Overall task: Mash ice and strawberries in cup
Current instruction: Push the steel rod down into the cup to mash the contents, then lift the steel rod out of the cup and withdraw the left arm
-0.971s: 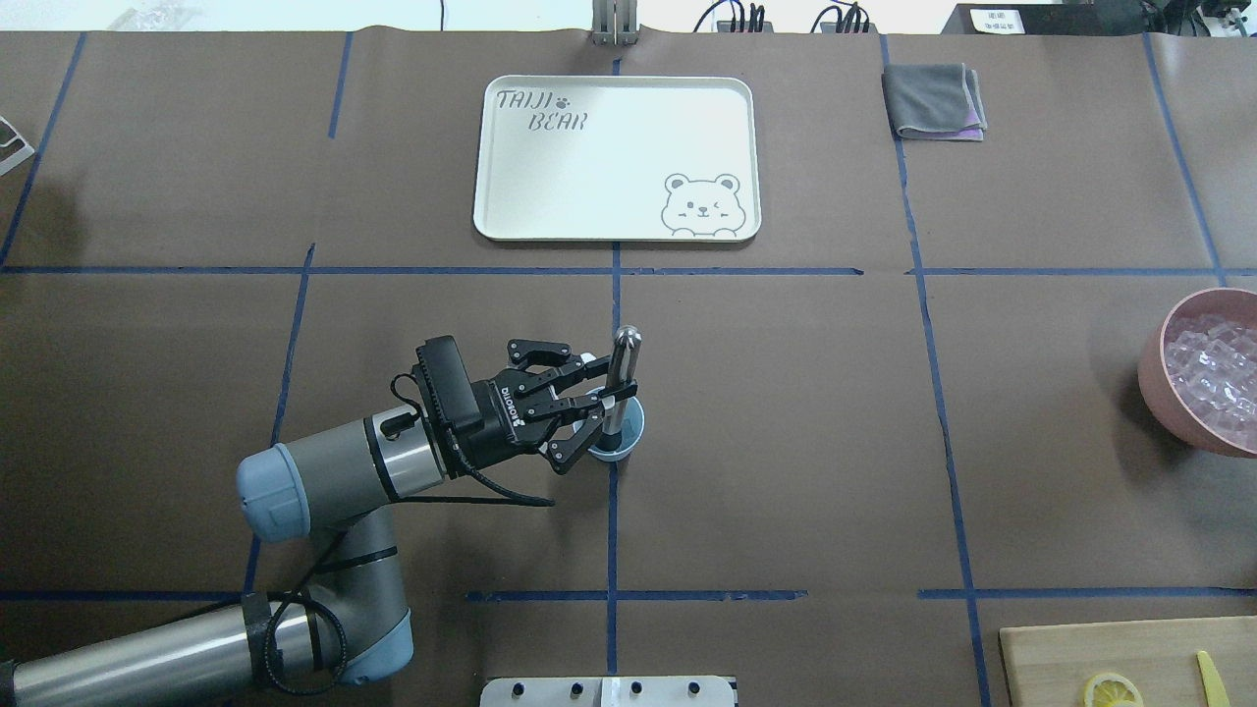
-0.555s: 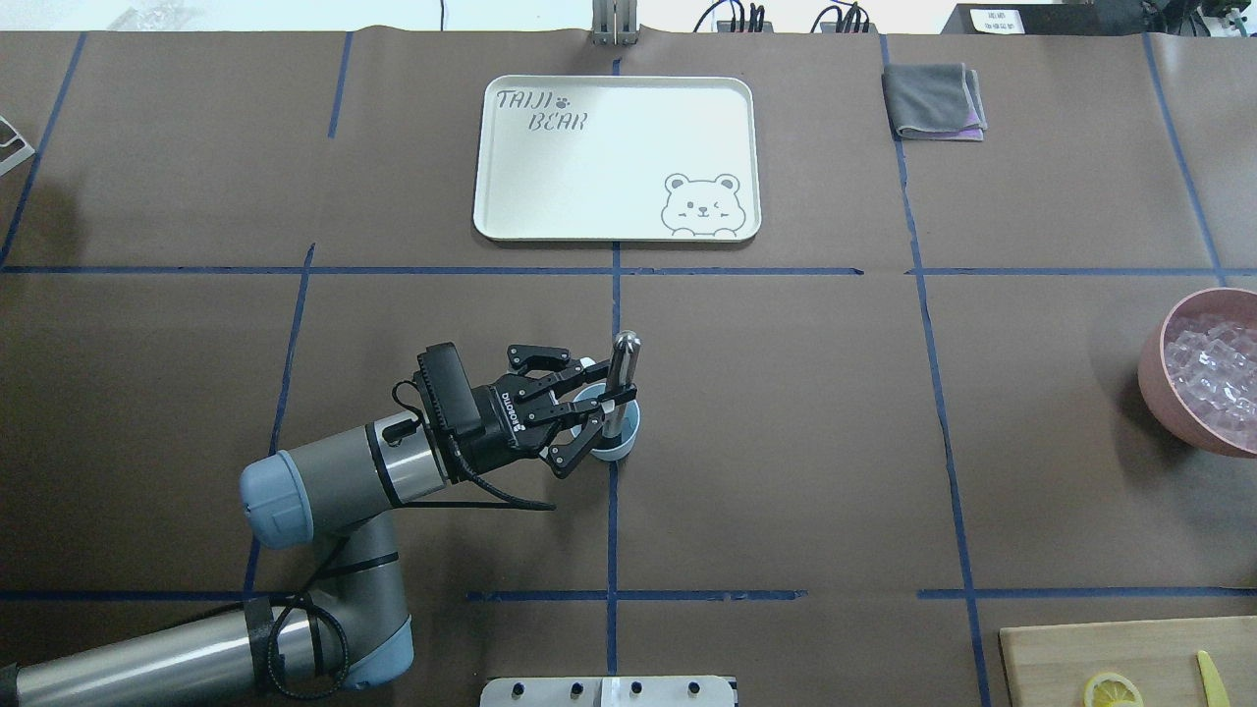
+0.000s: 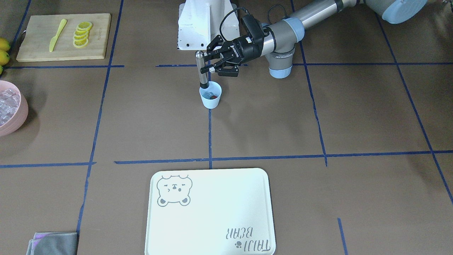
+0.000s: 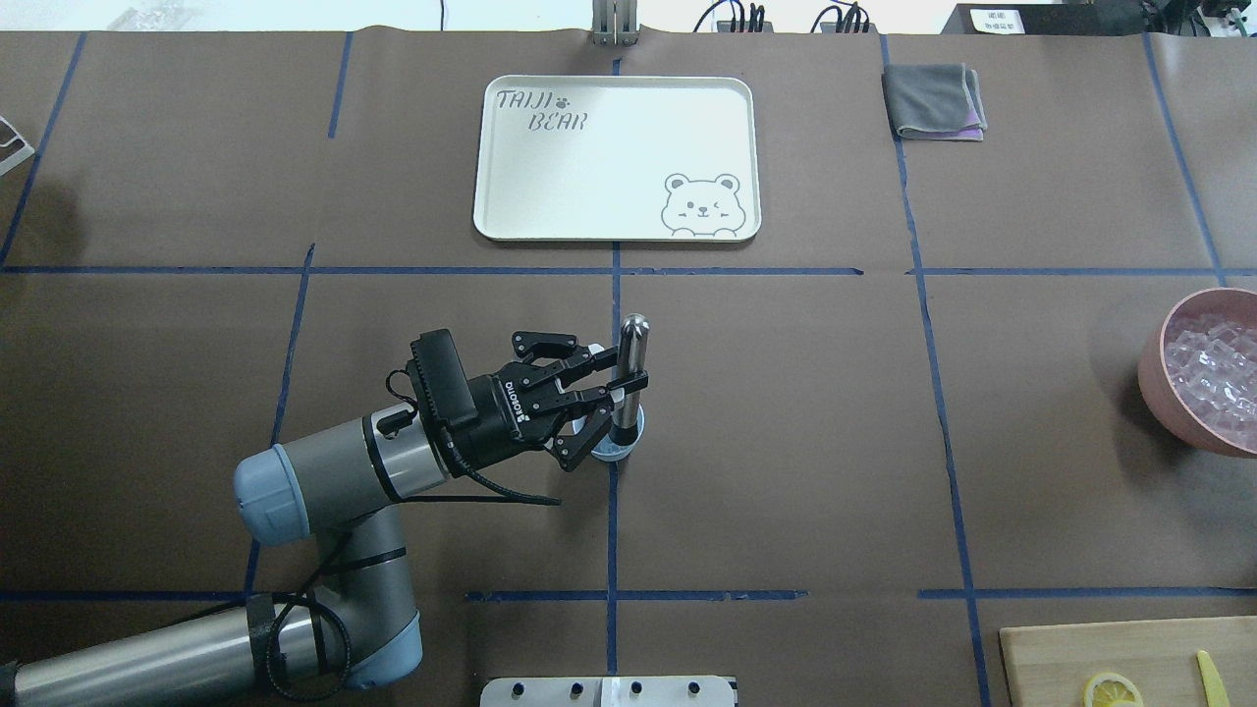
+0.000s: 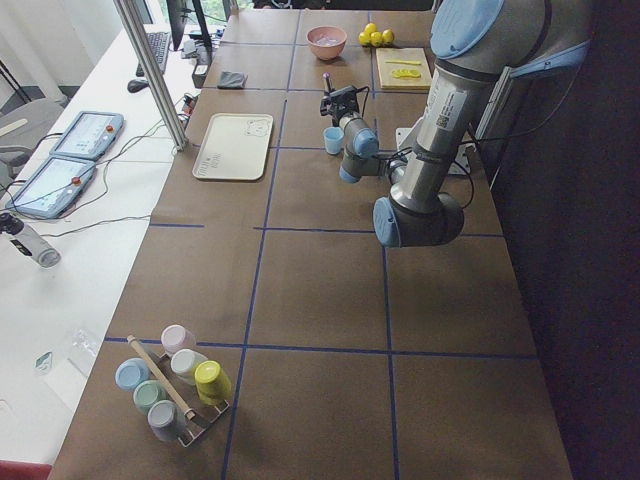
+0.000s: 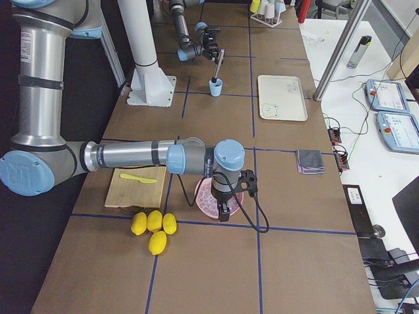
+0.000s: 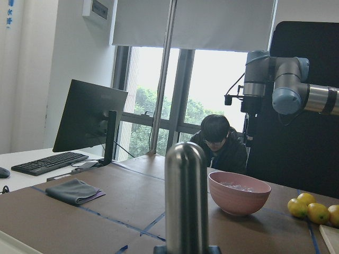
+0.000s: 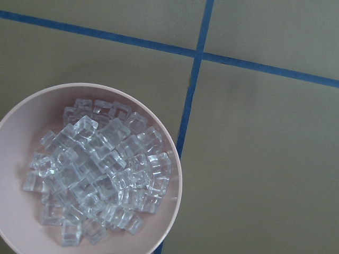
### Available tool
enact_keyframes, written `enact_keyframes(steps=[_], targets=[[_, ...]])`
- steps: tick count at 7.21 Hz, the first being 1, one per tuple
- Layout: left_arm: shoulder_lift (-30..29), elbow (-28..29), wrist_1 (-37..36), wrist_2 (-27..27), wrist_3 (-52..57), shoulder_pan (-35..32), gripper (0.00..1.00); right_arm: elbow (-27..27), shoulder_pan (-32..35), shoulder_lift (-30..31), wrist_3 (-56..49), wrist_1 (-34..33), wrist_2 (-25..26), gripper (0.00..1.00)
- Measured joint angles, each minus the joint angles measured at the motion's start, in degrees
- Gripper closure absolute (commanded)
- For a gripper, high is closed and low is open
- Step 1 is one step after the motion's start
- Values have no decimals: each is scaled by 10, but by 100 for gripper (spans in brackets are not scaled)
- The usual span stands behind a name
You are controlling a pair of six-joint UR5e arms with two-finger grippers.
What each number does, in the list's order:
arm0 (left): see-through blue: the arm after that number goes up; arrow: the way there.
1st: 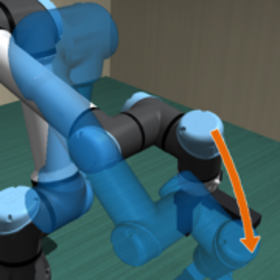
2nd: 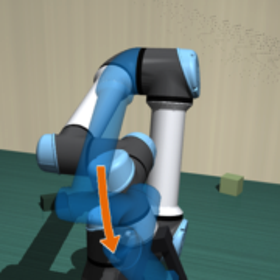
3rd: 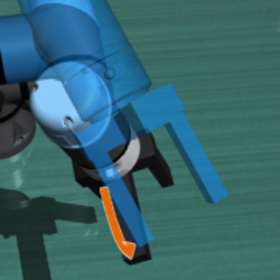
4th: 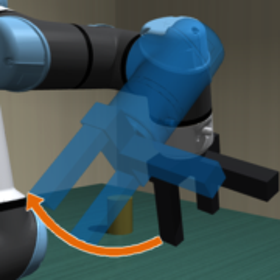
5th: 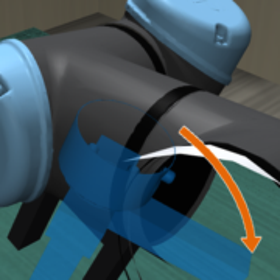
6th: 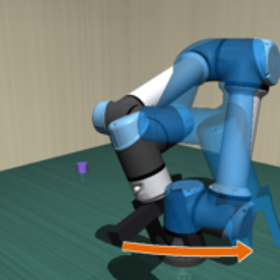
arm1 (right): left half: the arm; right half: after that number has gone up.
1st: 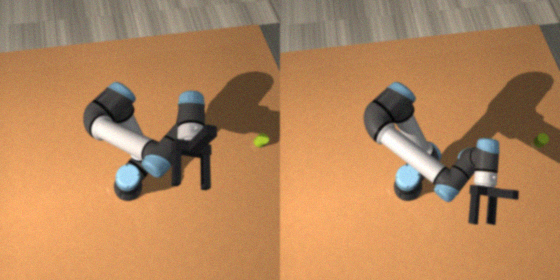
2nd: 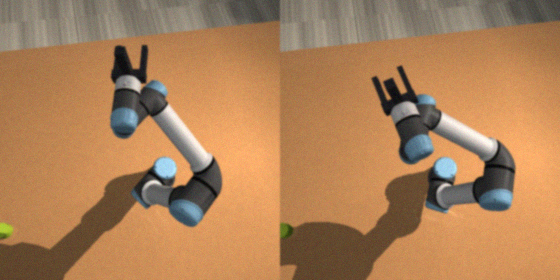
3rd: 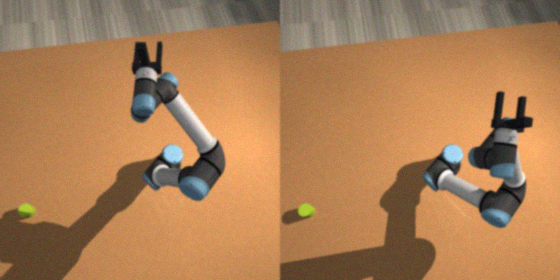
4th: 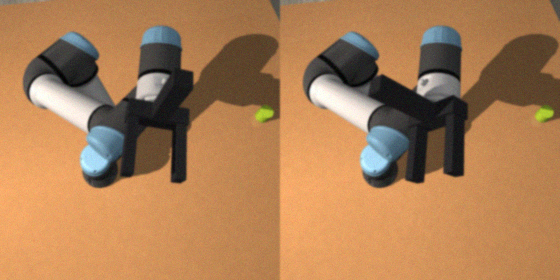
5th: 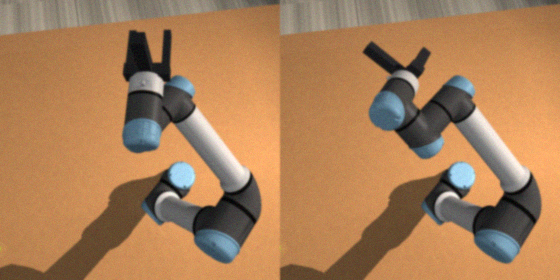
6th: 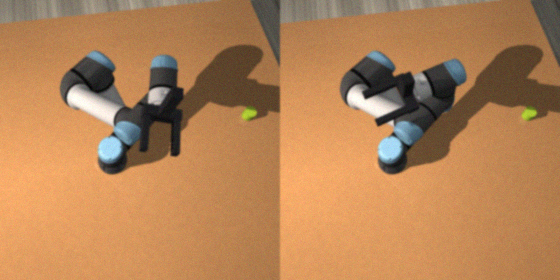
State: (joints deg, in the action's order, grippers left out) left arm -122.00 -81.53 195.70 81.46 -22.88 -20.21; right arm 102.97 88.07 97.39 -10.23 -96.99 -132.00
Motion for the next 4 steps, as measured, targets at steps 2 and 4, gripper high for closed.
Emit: enact_keyframes(steps=[2, 4], targets=[[18, -86, -122, 3, -19, -18, 100, 0, 0, 0, 0, 0, 0, 1], [26, -189, -311, 4, -22, -27, 100, 0, 0, 0, 0, 0, 0, 1]])
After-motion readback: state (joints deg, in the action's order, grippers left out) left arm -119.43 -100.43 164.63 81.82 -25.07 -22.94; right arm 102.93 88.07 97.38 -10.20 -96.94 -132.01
